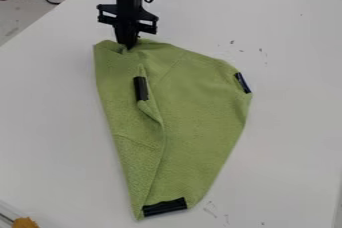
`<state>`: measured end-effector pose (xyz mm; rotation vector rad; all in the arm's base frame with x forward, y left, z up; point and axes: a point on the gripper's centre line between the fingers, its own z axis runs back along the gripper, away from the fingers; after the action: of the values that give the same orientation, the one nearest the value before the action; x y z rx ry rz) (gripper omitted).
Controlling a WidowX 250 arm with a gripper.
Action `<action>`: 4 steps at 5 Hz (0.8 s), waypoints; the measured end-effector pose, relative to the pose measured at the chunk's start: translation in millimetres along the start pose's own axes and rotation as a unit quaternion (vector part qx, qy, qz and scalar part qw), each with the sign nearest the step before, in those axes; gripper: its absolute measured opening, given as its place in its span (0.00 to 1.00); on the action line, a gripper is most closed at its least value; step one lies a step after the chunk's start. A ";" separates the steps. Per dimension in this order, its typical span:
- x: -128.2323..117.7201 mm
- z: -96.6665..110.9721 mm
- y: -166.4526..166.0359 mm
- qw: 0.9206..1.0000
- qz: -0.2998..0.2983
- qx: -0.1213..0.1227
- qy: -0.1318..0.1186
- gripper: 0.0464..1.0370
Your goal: Fold the cloth from the left to the right
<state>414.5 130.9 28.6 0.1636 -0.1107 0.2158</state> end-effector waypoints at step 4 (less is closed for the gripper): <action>-68.0 73.2 -58.6 0.997 0.013 0.008 -0.078 0.04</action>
<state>354.8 47.9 83.0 0.1942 -0.2662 0.2301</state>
